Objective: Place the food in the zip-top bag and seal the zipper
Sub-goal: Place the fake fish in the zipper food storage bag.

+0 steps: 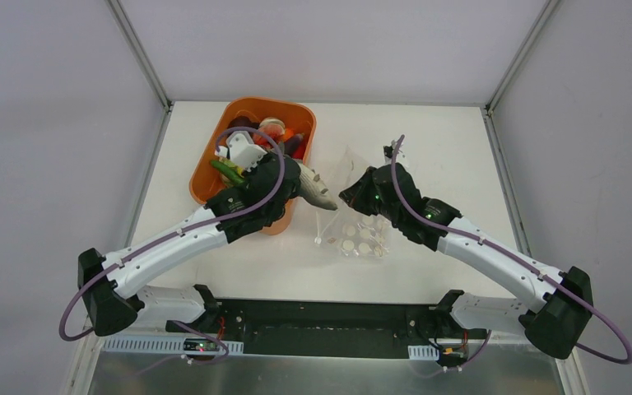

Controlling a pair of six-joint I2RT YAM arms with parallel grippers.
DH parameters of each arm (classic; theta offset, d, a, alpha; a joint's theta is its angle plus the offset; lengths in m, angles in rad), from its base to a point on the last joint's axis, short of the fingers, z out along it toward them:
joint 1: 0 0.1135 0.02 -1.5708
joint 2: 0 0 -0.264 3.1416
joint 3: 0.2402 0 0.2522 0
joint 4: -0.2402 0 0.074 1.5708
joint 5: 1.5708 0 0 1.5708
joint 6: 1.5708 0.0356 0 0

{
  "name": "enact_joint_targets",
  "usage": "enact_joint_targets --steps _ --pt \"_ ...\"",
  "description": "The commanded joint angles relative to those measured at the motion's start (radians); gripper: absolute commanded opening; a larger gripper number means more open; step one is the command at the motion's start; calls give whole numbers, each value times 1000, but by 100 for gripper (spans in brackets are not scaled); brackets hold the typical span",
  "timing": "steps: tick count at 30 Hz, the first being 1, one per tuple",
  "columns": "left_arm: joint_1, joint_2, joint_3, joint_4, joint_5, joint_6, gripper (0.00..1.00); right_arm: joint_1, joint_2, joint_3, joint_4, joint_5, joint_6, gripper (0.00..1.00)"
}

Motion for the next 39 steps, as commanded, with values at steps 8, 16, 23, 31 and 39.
enact_joint_targets --steps 8,16,23,31,39 --pt "-114 78 133 41 -194 181 0 6 -24 47 42 -8 11 0" --pt "-164 157 173 38 -192 234 0 4 -60 67 58 33 -17 0" --pt "-178 221 263 -25 -249 262 0 5 -68 82 66 31 9 0" --pt "-180 276 306 -43 -143 315 0 4 -119 17 118 99 30 0" --pt "-180 277 310 23 -41 376 13 -76 -102 5 163 -92 93 0"
